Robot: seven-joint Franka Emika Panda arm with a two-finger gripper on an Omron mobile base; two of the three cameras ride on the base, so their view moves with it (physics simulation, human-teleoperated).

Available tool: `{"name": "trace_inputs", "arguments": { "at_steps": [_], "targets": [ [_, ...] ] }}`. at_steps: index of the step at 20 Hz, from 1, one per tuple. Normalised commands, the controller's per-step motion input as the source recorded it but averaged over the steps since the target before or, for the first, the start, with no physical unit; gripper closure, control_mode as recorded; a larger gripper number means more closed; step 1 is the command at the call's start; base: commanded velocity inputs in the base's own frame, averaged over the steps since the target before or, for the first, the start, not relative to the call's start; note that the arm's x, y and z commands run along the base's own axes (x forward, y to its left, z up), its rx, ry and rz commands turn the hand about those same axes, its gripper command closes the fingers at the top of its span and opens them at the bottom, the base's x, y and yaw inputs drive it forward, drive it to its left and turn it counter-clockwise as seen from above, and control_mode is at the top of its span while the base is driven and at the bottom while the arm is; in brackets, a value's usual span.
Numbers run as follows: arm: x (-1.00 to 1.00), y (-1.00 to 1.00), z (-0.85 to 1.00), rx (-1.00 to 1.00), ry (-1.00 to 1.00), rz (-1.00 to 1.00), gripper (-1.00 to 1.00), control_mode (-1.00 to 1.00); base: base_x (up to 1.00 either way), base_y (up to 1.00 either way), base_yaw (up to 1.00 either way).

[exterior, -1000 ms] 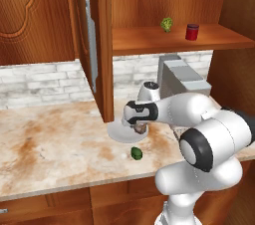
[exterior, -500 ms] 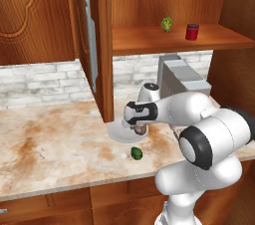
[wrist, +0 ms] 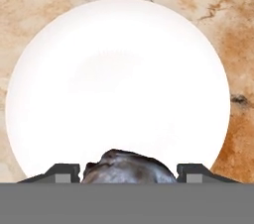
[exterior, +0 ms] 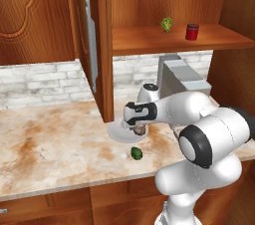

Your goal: Pick the avocado and bread from the counter and place them on the plate. Then pick the jam from the cabinet and place it next to the plate. Lastly close the cabinet door.

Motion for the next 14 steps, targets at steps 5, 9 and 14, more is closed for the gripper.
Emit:
{"name": "trace_inputs", "arguments": {
  "at_steps": [5, 9, 14],
  "targets": [
    [0.0, 0.01, 0.0, 0.0, 0.0, 0.02, -1.0, -1.0, 0.0, 0.0, 0.0],
    [0.0, 0.0, 0.0, 0.0, 0.0, 0.02, -1.0, -1.0, 0.0, 0.0, 0.0],
    [0.0, 0.0, 0.0, 0.0, -0.01, 0.01, -1.0, -1.0, 0.0, 0.0, 0.0]
  ]
}}
